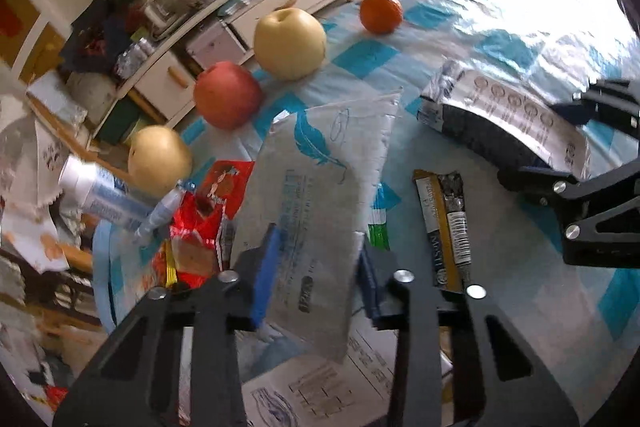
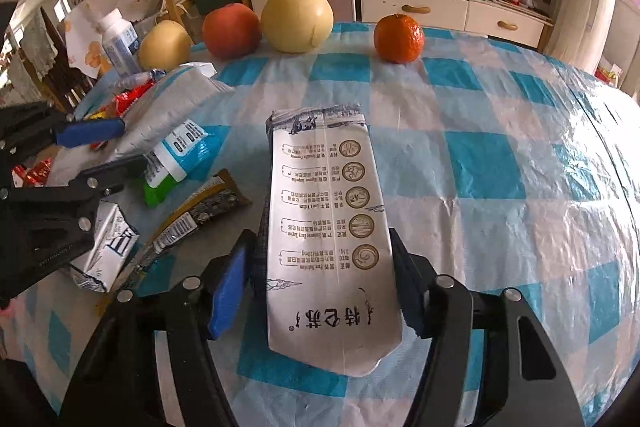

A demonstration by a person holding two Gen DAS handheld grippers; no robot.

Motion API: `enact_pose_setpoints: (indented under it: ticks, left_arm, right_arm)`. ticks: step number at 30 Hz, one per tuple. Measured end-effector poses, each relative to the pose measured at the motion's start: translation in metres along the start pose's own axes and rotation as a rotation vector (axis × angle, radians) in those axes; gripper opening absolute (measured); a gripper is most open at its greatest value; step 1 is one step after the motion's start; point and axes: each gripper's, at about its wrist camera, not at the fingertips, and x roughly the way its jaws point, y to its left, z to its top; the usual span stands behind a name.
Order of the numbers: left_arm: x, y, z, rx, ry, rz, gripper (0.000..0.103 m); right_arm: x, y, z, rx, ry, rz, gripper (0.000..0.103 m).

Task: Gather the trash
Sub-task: 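Lift the carton with the right gripper while the left gripper grasps a white wrapper, then carry the white wrapper with the left gripper to the pink bucket and release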

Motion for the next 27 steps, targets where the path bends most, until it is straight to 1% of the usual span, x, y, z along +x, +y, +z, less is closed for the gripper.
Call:
enact_pose_setpoints:
  ticks: [2,5,10,13,17,21,23,25,27]
  left_arm:
    - [-0.004,0.006,-0.005,-0.061,-0.006,-0.023,0.029]
    - [-0.014,0.015,-0.017,-0.152,-0.031,-0.074,0.025]
    - [-0.033,0.025,-0.04,-0.266,-0.078,-0.135,0.02]
    - [-0.049,0.029,-0.059,-0.343,-0.124,-0.163,0.019]
    - [-0.068,0.032,-0.079,-0.419,-0.176,-0.204,0.017]
    - [-0.094,0.03,-0.103,-0.458,-0.222,-0.226,0.01]
    - [-0.102,0.032,-0.116,-0.492,-0.232,-0.233,0.009]
    - [-0.11,0.033,-0.13,-0.533,-0.251,-0.257,0.009]
    - [-0.114,0.032,-0.139,-0.551,-0.251,-0.257,0.009]
  right_arm:
    - [-0.005,-0.001,-0.002,0.006,-0.015,0.012,0.065]
    - [-0.014,-0.003,-0.004,0.021,-0.04,0.033,0.065]
    - [-0.03,-0.002,-0.011,0.033,-0.073,0.059,0.065]
    - [-0.041,0.004,-0.017,0.026,-0.092,0.075,0.065]
    - [-0.057,0.015,-0.023,0.0,-0.116,0.087,0.065]
    - [-0.073,0.026,-0.027,-0.028,-0.149,0.101,0.065]
    - [-0.079,0.031,-0.03,-0.037,-0.157,0.116,0.065]
    - [-0.084,0.037,-0.032,-0.044,-0.161,0.131,0.065]
    - [-0.085,0.043,-0.033,-0.055,-0.162,0.131,0.065]
